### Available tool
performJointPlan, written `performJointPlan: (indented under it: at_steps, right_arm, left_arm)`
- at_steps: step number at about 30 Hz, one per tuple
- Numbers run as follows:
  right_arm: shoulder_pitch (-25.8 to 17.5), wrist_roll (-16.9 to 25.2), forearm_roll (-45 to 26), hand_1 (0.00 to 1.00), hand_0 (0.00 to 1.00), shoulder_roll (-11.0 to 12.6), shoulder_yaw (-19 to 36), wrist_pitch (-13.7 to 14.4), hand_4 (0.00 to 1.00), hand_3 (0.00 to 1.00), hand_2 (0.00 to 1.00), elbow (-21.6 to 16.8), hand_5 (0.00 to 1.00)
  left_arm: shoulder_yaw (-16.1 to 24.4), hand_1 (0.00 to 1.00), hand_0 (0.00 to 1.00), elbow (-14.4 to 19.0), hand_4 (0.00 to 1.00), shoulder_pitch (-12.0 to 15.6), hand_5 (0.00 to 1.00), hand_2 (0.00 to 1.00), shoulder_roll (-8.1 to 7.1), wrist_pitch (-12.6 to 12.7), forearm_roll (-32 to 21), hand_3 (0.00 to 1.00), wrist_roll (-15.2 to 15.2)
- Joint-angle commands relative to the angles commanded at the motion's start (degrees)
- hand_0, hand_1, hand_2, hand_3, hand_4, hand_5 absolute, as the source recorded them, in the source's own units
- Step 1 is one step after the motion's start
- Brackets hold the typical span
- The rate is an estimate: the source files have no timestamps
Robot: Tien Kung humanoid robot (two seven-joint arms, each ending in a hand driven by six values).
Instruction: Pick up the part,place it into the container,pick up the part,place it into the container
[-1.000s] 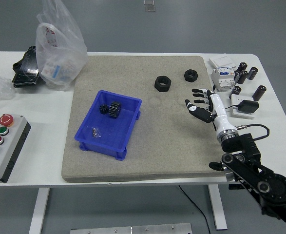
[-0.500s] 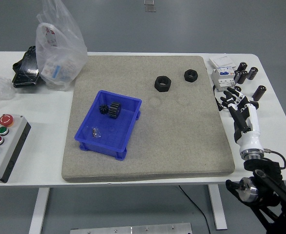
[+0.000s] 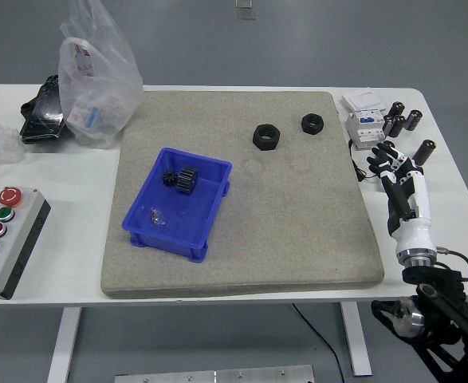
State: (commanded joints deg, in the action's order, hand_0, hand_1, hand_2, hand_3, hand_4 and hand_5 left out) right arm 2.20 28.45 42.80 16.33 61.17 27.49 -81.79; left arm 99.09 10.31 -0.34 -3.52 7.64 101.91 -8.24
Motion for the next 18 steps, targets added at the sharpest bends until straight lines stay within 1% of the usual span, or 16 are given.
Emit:
performJointPlan:
  at_steps: [9, 10, 14, 18]
  right_arm:
    - [-0.30, 0.86, -0.75, 0.736, 0.823, -0.34, 1.48, 0.55, 0.629, 0.689, 0.734, 0.18, 0.486]
    - [-0.40, 1.03, -0.85, 0.721, 0.800, -0.40, 1.75, 0.61, 0.632, 0.686, 0.721, 0.14, 0.473]
    - [-0.49, 1.24, -0.84, 0.721, 0.800, -0.34, 2.38, 0.83, 0.632, 0.686, 0.721, -0.06, 0.473]
    - [-0.41, 1.40, -0.85, 0.706, 0.784, -0.25, 2.88, 1.03, 0.635, 0.684, 0.714, -0.20, 0.470]
  left_arm:
    - [-1.20, 0.533, 0.625, 0.00, 0.736, -0.40, 0.480, 0.538, -1.19, -0.15, -0.82, 0.631, 0.84]
    - [-1.44, 0.534, 0.625, 0.00, 0.737, -0.45, 0.478, 0.539, -1.25, -0.19, -1.02, 0.631, 1.00]
    - [-2.12, 0.534, 0.625, 0.00, 0.737, -0.62, 0.478, 0.539, -1.27, -0.30, -1.61, 0.631, 1.39]
    - [-3.70, 0.533, 0.625, 0.00, 0.741, -0.83, 0.478, 0.539, -1.39, -0.40, -3.05, 0.634, 2.15]
